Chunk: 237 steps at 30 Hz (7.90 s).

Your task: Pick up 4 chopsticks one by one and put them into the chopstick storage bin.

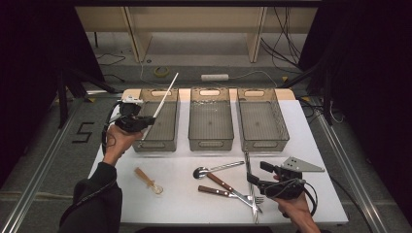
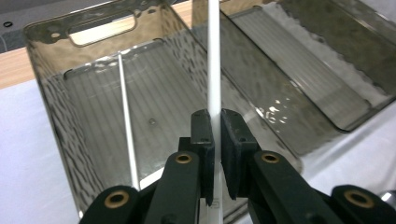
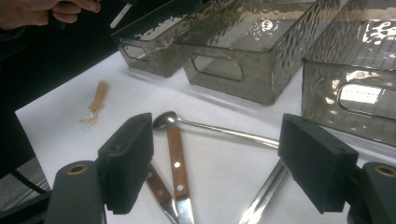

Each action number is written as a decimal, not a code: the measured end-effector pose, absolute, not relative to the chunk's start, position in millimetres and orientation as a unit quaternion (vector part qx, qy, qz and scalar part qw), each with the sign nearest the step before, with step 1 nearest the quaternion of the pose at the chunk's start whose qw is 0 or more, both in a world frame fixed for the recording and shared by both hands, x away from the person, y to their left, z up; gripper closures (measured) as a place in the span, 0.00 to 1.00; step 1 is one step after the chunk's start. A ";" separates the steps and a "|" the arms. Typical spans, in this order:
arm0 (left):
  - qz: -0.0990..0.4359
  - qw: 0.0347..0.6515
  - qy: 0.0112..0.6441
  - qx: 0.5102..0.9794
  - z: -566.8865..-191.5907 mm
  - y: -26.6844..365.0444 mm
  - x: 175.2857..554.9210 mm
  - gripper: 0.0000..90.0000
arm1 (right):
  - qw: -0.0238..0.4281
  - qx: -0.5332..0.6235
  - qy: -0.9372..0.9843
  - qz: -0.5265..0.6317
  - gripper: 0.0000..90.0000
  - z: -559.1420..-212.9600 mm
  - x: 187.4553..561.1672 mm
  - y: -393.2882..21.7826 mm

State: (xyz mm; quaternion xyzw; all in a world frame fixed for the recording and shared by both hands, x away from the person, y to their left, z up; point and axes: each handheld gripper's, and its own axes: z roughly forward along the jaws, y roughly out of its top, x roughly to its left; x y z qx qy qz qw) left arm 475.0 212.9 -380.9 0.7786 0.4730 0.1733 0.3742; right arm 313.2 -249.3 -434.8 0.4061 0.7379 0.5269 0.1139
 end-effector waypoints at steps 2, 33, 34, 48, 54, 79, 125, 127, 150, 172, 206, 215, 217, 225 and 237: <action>0.173 0.374 0.479 0.775 -383.8 215.6 478.8 0.93 | 0.114 0.405 0.738 0.527 0.31 -435.1 313.4 -249.2; 0.167 0.343 0.527 0.760 -413.2 230.3 504.7 0.93 | 0.108 0.408 0.738 0.527 0.31 -436.5 314.5 -248.6; 0.167 0.341 0.528 0.760 -414.8 230.1 505.0 0.93 | 0.108 0.408 0.738 0.527 0.31 -436.5 314.5 -248.6; 0.154 0.318 0.545 0.760 -429.7 224.2 510.5 0.93 | 0.110 0.407 0.737 0.528 0.31 -435.4 314.0 -249.5; 0.147 0.314 0.558 0.754 -431.2 223.1 512.6 0.88 | 0.110 0.407 0.738 0.527 0.31 -435.4 313.8 -249.4; 0.145 0.415 0.510 0.740 -396.8 210.5 434.6 0.32 | 0.130 0.473 0.790 0.367 0.43 -437.4 329.4 -243.5; 0.162 0.457 0.432 0.761 -423.1 185.7 326.5 0.20 | 0.064 0.514 0.821 0.241 0.79 -457.8 354.5 -222.1; 0.163 0.457 0.431 0.761 -423.2 186.5 325.9 0.20 | 0.061 0.514 0.821 0.240 0.80 -458.0 354.4 -221.6; 0.164 0.453 0.425 0.766 -423.6 183.6 322.4 0.20 | 0.050 0.510 0.828 0.226 0.85 -462.9 354.5 -213.6; 0.166 0.453 0.422 0.768 -423.5 182.5 320.9 0.20 | 0.065 0.498 0.841 0.203 0.83 -463.9 349.4 -202.5; 0.169 0.450 0.417 0.771 -423.1 181.9 320.2 0.20 | 0.059 0.485 0.858 0.159 0.80 -460.2 348.3 -191.3; 0.170 0.450 0.416 0.772 -423.2 181.9 320.2 0.20 | 0.059 0.478 0.865 0.141 0.81 -459.4 351.4 -187.5; 0.170 0.450 0.416 0.772 -423.3 181.8 320.1 0.20 | 0.058 0.476 0.867 0.136 0.82 -459.1 352.4 -186.9; 0.170 0.450 0.416 0.772 -423.3 181.4 320.1 0.20 | 0.054 0.480 0.865 0.139 0.85 -459.1 353.4 -189.0; 0.168 0.448 0.414 0.775 -423.9 180.6 320.5 0.20 | 0.041 0.488 0.858 0.155 0.90 -457.8 352.3 -192.0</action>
